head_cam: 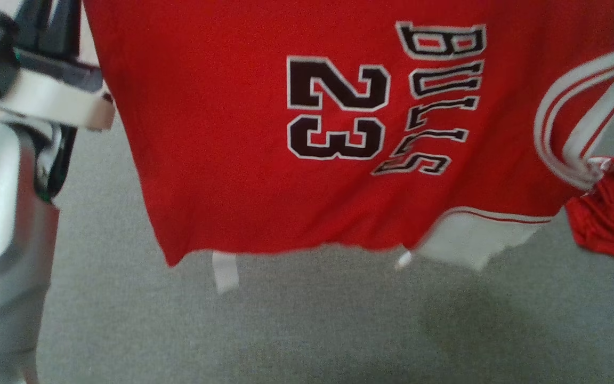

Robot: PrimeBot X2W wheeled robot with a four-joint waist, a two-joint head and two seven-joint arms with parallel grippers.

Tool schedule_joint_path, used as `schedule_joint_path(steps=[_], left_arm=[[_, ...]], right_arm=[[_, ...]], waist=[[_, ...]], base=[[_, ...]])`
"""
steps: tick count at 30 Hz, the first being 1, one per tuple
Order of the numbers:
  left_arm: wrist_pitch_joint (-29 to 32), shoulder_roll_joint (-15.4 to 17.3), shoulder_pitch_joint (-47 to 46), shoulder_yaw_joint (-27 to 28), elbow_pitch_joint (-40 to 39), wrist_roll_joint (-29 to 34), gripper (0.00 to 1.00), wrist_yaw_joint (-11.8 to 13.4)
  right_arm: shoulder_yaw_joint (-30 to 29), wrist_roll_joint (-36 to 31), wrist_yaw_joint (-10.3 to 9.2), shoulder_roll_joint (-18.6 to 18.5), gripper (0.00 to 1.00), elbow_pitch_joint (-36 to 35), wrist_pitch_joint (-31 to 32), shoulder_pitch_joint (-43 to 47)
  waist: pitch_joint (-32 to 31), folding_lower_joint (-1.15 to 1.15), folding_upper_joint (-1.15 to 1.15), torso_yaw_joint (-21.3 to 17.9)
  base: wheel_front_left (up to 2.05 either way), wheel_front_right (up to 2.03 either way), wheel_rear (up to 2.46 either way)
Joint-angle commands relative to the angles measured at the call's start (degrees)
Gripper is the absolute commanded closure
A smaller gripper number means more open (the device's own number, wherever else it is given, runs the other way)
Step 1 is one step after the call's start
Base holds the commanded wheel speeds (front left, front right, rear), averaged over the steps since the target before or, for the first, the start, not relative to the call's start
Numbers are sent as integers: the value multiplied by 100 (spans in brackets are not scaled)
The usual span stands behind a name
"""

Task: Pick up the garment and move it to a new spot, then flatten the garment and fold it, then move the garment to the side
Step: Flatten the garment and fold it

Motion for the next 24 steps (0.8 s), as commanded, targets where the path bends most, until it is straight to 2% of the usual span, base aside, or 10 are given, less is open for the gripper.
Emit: schedule_joint_path(steps=[1,4,7,8,13,17,20,24], left_arm=[[135,237,-419,120,-115,-73,100,11],[254,198,-648,62,108,-101,100,20],[65,134,-996,16,455,38,100,136],[65,134,-996,16,455,38,100,136],[-785,-8,-1960,60,969,330,100,486],[-1273,-158,-2475,199,1300,339,100,720],[-1372,-217,-2271,193,1589,306,100,715],[-1408,-342,-1424,371,1790,101,100,786]], right_arm=[[64,-9,-3,-46,100,37,127,-318],[209,-183,-3,-28,100,490,152,-773],[355,-394,-3,67,100,1090,-35,-1294],[355,-394,-3,67,100,1090,-35,-1294],[183,-919,-3,259,100,1997,-782,-2520],[-130,-1049,-3,337,100,2426,-1064,-3146],[-171,-985,-3,365,100,2648,-1112,-2965],[79,-666,-3,336,100,2798,-1125,-2063]], waist=[[288,1,0,56],[695,1,0,67],[1101,1,0,70],[1101,1,0,70],[1557,1,0,72],[1656,1,0,87],[1614,1,0,57],[1589,1,0,-48]], base=[[0,0,0],[0,0,0],[0,0,0],[0,0,0],[0,0,0],[0,0,0],[0,0,0],[0,0,0]])
